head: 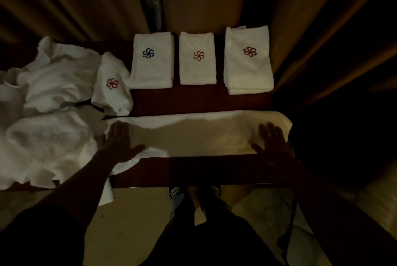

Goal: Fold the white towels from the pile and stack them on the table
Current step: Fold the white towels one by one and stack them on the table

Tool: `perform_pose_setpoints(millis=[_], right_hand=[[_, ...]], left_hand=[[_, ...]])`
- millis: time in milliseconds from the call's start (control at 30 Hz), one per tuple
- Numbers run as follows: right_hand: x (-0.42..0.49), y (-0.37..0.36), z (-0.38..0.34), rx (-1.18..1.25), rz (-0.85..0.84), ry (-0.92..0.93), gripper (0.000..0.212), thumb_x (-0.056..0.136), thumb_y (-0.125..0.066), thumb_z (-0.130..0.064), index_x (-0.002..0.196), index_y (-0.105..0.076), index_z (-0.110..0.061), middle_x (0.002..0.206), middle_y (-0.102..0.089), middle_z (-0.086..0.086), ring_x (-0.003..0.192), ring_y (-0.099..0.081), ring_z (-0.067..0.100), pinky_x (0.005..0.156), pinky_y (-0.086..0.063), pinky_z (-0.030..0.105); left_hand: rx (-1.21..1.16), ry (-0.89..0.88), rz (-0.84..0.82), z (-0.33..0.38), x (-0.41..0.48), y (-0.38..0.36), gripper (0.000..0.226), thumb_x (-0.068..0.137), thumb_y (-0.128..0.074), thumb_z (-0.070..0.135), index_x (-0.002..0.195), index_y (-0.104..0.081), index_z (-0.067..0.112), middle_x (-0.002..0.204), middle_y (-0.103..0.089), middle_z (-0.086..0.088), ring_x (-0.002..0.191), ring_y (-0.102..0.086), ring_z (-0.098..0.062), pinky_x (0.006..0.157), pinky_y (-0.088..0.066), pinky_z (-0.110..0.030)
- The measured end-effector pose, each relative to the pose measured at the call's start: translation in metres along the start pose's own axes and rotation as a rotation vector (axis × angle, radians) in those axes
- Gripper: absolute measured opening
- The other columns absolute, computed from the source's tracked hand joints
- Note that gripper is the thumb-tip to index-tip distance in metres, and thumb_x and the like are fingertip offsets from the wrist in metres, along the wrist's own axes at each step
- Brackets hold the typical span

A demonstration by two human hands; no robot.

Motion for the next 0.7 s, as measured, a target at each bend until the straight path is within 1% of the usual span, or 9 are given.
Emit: perform_pose_setpoints(millis=[33,100,167,233,300,367,500,600,700], right_hand=[[0.002,0.001,0.001,0.018,0.003,0.0,0.097,0.079,-0.025,-0.084,0.159,0.003,-0.036,0.167,0.01,-0.001,0.154,0.007,0.027,0.119,-0.016,0.064],[0.004,0.001,-0.001,0.058,0.006,-0.016,0.093,0.086,-0.042,-0.075,0.159,-0.002,-0.033,0.168,0.005,0.0,0.154,0.005,0.027,0.119,-0.016,0.063],[0.003,0.005,-0.005,0.1,0.024,-0.042,0.092,0.089,-0.048,-0.071,0.159,-0.006,-0.031,0.168,0.001,0.0,0.154,0.002,0.027,0.119,-0.017,0.062],[0.001,0.005,-0.007,0.11,0.037,-0.057,0.092,0.089,-0.048,-0.071,0.159,-0.005,-0.031,0.168,0.002,-0.001,0.154,0.002,0.025,0.118,-0.018,0.063],[-0.002,0.002,-0.007,0.093,0.033,-0.065,0.092,0.089,-0.046,-0.073,0.159,-0.001,-0.032,0.168,0.006,-0.002,0.154,0.005,0.025,0.118,-0.016,0.065],[-0.004,0.0,-0.008,0.097,0.045,-0.066,0.095,0.087,-0.045,-0.075,0.159,0.001,-0.034,0.168,0.008,-0.003,0.154,0.007,0.024,0.118,-0.014,0.066],[-0.005,-0.002,-0.01,0.066,0.026,-0.1,0.102,0.082,-0.036,-0.085,0.158,0.011,-0.035,0.166,0.018,-0.005,0.153,0.012,0.023,0.119,-0.008,0.063],[-0.004,-0.003,-0.01,0.013,0.039,-0.101,0.106,0.08,-0.032,-0.088,0.157,0.015,-0.033,0.165,0.021,-0.005,0.153,0.013,0.025,0.119,-0.008,0.063],[0.0,0.002,-0.013,-0.003,0.016,-0.142,0.109,0.079,-0.037,-0.088,0.158,0.011,-0.031,0.167,0.016,-0.003,0.152,0.012,0.035,0.12,-0.008,0.063]], left_hand=[[-0.007,-0.014,0.013,0.002,-0.001,-0.001,0.118,0.079,-0.051,0.081,0.157,-0.005,0.006,0.165,0.0,-0.016,0.152,-0.003,-0.033,0.117,-0.017,-0.057],[-0.014,-0.009,0.009,0.005,-0.004,-0.003,0.12,0.079,-0.051,0.081,0.158,0.0,0.008,0.165,0.007,-0.016,0.153,0.002,-0.032,0.118,-0.013,-0.057],[-0.004,0.003,-0.009,0.008,-0.005,-0.005,0.118,0.082,-0.053,0.076,0.158,0.007,0.009,0.165,0.015,-0.013,0.153,0.009,-0.03,0.119,-0.008,-0.056],[-0.018,-0.051,0.07,0.013,-0.006,-0.006,0.114,0.084,-0.06,0.067,0.159,0.004,0.011,0.166,0.012,-0.012,0.153,0.006,-0.03,0.119,-0.008,-0.057],[-0.049,-0.15,0.151,0.023,-0.01,-0.005,0.106,0.084,-0.068,0.055,0.16,-0.006,0.013,0.167,0.002,-0.011,0.153,-0.002,-0.029,0.12,-0.013,-0.059],[-0.101,-0.207,0.171,0.038,-0.013,-0.005,0.099,0.087,-0.065,0.054,0.159,-0.011,0.014,0.167,-0.003,-0.009,0.153,-0.004,-0.028,0.12,-0.016,-0.059],[-0.157,-0.129,0.109,0.06,-0.015,-0.01,0.098,0.087,-0.053,0.069,0.159,-0.006,0.022,0.167,0.007,-0.006,0.153,0.005,-0.024,0.119,-0.006,-0.056],[-0.153,-0.121,0.071,0.061,-0.011,-0.015,0.102,0.085,-0.055,0.071,0.159,-0.001,0.025,0.166,0.013,-0.005,0.153,0.01,-0.024,0.119,-0.003,-0.058],[-0.185,-0.148,0.131,0.054,-0.012,-0.006,0.095,0.085,-0.066,0.057,0.158,-0.015,0.021,0.167,-0.003,-0.008,0.153,-0.003,-0.027,0.118,-0.014,-0.058]])
Point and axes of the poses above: each hand's wrist, its own x-axis towards the middle knuckle, its own y-axis out of the back of the hand, z = x × y, the point moved 4 cm from there along x, towards the middle knuckle
